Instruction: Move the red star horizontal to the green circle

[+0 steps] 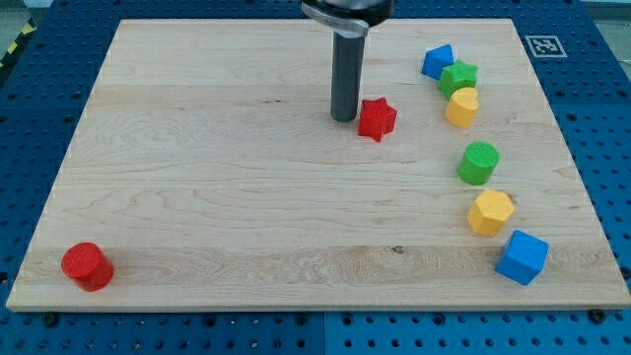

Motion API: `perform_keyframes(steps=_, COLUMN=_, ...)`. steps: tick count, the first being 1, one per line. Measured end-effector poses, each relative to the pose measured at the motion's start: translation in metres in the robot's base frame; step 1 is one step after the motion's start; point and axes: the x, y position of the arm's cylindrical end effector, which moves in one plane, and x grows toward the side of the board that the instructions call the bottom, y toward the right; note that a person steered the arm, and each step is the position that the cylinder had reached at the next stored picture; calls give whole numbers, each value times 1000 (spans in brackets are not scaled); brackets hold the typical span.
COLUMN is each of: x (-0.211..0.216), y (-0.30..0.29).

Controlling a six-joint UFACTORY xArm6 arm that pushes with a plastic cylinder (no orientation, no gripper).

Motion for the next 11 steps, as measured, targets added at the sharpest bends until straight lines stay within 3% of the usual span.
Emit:
perform_keyframes(steps=1, x=-26, y=13)
perform_keyframes(steps=2, x=-18, y=45)
perform_keyframes(steps=4, x=21, y=49)
perform_keyframes(steps=6, x=53, y=100)
perform_keyframes(steps=9, x=51, y=48)
perform_keyframes(steps=11, x=85, y=-9)
